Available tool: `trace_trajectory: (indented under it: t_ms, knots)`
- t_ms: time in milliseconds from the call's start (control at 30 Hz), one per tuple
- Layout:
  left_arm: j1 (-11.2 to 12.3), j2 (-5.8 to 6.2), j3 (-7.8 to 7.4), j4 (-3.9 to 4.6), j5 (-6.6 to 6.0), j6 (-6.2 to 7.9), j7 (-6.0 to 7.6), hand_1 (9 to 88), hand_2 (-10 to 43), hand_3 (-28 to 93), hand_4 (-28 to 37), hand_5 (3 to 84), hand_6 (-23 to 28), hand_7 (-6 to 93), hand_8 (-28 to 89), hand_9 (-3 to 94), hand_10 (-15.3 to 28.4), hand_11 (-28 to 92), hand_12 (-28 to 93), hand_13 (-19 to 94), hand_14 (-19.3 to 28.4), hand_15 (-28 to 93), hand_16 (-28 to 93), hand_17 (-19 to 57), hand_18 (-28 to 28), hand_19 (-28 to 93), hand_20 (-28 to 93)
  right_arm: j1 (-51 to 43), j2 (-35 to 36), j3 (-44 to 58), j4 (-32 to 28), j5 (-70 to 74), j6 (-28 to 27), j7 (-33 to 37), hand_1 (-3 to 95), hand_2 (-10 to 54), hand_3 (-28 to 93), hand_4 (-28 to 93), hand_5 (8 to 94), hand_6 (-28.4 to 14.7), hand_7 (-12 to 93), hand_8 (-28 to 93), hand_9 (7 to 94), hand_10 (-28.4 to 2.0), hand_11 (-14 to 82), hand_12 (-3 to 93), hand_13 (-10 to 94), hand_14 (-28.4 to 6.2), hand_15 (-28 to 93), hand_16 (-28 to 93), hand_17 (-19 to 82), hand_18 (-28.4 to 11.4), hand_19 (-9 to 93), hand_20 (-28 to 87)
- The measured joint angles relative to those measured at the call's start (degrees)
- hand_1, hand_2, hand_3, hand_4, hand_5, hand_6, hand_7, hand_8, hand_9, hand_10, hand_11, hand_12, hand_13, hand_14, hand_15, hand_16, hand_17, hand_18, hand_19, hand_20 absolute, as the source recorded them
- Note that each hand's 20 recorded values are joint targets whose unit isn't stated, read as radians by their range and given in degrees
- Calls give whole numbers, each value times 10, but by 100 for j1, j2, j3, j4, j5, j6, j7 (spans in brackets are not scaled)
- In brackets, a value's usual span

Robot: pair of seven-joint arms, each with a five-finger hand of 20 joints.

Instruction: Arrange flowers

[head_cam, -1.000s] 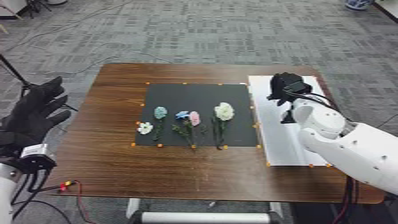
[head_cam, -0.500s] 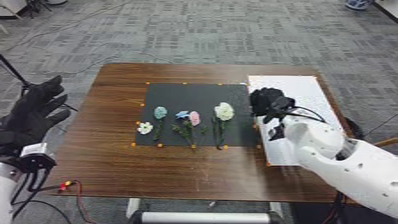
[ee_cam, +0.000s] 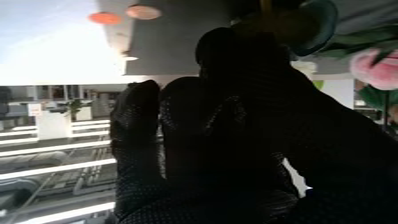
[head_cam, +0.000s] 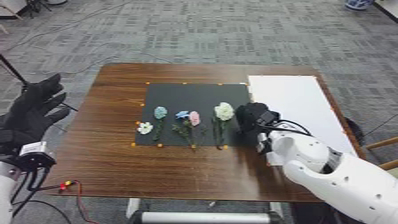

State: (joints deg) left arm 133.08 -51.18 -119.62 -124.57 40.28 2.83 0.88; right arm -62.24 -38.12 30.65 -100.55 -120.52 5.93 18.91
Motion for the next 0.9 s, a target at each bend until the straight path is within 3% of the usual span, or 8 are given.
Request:
trace_trajectory:
  t_ms: [133, 233, 300, 333, 400, 467, 567, 900]
  knots:
    - [-1, -4, 0, 0, 0, 0, 0, 297, -32, 452, -283, 176, 13, 186, -80, 104, 79, 167, 205, 11, 107, 332, -46, -143, 189, 308, 104, -53, -41, 8, -42, 0, 34, -26, 522, -95, 859, -282, 691, 34, 562, 34, 795, -51, 282, 537, 697, -25, 648, 509, 352, -187, 787, 540]
    - [-6, -4, 5, 0, 0, 0, 0, 297, -31, 451, -283, 176, 13, 186, -80, 104, 79, 166, 205, 11, 107, 332, -46, -143, 189, 308, 104, -45, -64, -31, -46, 0, 54, -31, 508, -95, 869, -282, 610, 34, 532, 36, 741, -44, 277, 535, 662, -25, 670, 516, 336, -182, 787, 542]
    - [-13, -4, 10, 2, 0, 0, -2, 298, -30, 450, -283, 177, 13, 186, -80, 104, 79, 167, 206, 11, 107, 332, -46, -143, 189, 308, 104, -41, -78, -35, -45, -48, 26, -42, 481, -95, 864, -282, 551, 27, 504, 10, 671, -56, 301, 508, 635, -36, 696, 496, 317, -184, 784, 544]
    - [-15, -4, 12, 2, 0, 0, -3, 298, -31, 451, -283, 177, 13, 186, -80, 104, 78, 167, 206, 11, 107, 332, -46, -143, 189, 308, 104, -41, -81, -29, -44, -97, -3, -47, 446, -95, 876, -282, 519, 24, 481, -112, 613, -67, 338, 461, 610, -47, 721, 477, 296, -187, 780, 549]
    - [-17, -4, 13, 2, 0, 0, -5, 296, -32, 455, -283, 177, 13, 186, -81, 104, 79, 166, 205, 11, 107, 332, -45, -143, 189, 308, 104, -45, -83, -5, -43, -422, -188, -61, 382, -95, 921, -282, 472, 17, 477, -190, 509, -100, 451, 333, 571, -72, 782, 404, 270, -193, 777, 555]
    - [-16, -4, 12, 2, 0, 0, -5, 296, -32, 456, -283, 176, 13, 187, -81, 104, 79, 168, 206, 11, 107, 333, -45, -143, 189, 308, 104, -61, -80, 50, -58, -897, -426, -87, 358, -95, 928, -282, 442, 3, 465, -198, 460, -114, 453, 306, 554, -86, 801, 384, 260, -195, 776, 557]
    - [-11, -4, 5, 2, 0, 0, -5, 298, -31, 451, -283, 177, 13, 186, -81, 104, 79, 168, 205, 11, 107, 333, -46, -143, 189, 308, 104, -106, -67, 144, -88, -1247, -665, -107, 338, -95, 926, -283, 427, -3, 457, -195, 448, -117, 435, 297, 547, -89, 807, 374, 250, -199, 776, 557]
    - [-4, -11, 3, 2, 0, -1, -4, 297, -32, 456, -283, 176, 13, 187, -81, 103, 79, 170, 205, 11, 107, 333, -47, -143, 189, 308, 104, -198, -21, 275, -150, -645, -645, -78, 318, -95, 928, -283, 410, -17, 425, -179, 436, -127, 391, 280, 544, -94, 812, 362, 247, -203, 780, 559]
